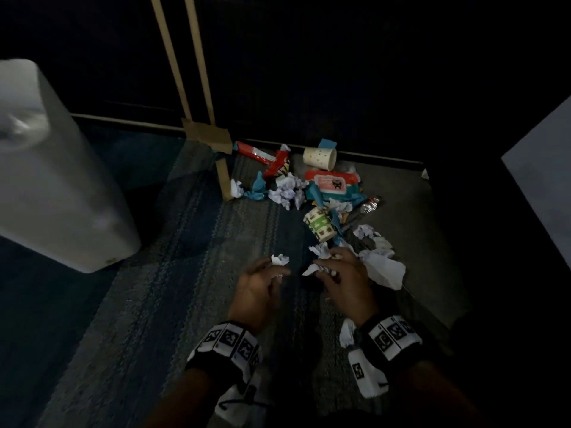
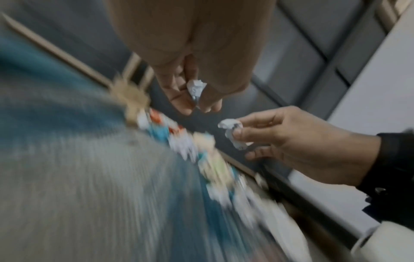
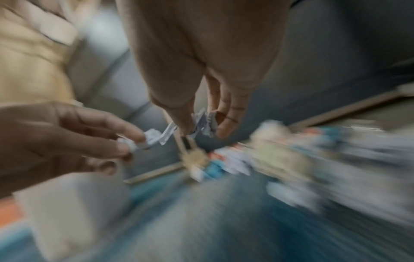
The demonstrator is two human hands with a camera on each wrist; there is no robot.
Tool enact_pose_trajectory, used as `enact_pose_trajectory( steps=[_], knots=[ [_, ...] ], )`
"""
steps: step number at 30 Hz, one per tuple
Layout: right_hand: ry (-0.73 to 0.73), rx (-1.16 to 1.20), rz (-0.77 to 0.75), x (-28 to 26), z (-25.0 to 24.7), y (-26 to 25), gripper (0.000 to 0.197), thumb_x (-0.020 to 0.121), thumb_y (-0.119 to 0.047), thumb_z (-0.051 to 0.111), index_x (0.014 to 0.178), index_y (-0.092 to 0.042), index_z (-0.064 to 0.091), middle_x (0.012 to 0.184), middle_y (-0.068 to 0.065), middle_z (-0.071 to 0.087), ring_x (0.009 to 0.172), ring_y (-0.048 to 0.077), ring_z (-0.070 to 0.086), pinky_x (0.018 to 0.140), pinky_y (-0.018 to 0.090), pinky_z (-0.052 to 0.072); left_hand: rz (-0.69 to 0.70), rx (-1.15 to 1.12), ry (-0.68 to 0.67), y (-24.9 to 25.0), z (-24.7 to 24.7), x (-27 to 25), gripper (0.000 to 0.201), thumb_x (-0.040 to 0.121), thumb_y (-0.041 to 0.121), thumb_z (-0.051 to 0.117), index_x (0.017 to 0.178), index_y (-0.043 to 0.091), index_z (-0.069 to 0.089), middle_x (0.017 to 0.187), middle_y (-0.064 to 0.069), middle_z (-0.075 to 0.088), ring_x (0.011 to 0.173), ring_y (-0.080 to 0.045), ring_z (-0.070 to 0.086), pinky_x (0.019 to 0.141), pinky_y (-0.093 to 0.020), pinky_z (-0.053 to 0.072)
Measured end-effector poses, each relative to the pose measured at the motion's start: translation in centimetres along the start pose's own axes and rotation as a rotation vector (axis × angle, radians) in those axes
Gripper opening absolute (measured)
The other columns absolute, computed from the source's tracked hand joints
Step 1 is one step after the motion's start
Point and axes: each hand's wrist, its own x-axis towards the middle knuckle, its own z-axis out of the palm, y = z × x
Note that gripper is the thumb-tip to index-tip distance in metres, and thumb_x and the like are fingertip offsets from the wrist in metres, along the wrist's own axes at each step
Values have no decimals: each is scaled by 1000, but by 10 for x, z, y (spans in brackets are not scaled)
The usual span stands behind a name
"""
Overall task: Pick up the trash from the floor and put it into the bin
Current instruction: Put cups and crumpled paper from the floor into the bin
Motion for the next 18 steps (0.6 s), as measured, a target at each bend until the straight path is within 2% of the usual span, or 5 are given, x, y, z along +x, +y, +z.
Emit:
enact_pose_trajectory(
  steps=[4, 6, 9, 15, 18],
  knots=[
    [68, 82, -182, 49, 7, -68, 18, 87, -13, 70, 105, -14, 75, 127, 2, 55, 114, 17, 55, 95, 31, 51, 62, 28, 221, 0, -60, 23, 21, 85, 2, 62, 91, 18, 74, 105, 10, 62, 93, 1, 58, 78, -15, 49],
    [110, 131, -283, 73, 11, -108, 20, 86, -12, 71, 105, -14, 75, 123, 0, 56, 111, 10, 55, 95, 20, 47, 73, 77, 312, -1, -96, 34, 21, 83, 1, 64, 93, 16, 73, 109, 6, 63, 98, -4, 59, 82, -13, 48],
    [127, 206, -405, 105, 20, -173, 23, 83, -13, 74, 106, -17, 75, 117, 0, 59, 103, 3, 54, 90, 1, 38, -21, 155, 395, -2, -155, 49, 26, 86, 7, 62, 107, 19, 70, 131, -2, 56, 120, -18, 52, 99, -25, 43],
    [143, 387, -679, 150, 42, -305, 23, 86, -19, 72, 108, -18, 75, 112, 0, 59, 101, 12, 60, 87, 25, 52, -42, 278, 802, -17, -286, 60, 29, 84, 17, 65, 112, 24, 65, 143, -3, 41, 124, -23, 49, 92, -42, 51],
    [152, 376, -784, 160, 55, -363, 24, 85, -13, 71, 109, -14, 74, 117, 6, 58, 104, 15, 59, 86, 22, 51, -96, 340, 914, -25, -335, 60, 30, 81, 12, 68, 110, 20, 67, 140, -6, 45, 124, -22, 49, 98, -27, 46]
  ],
)
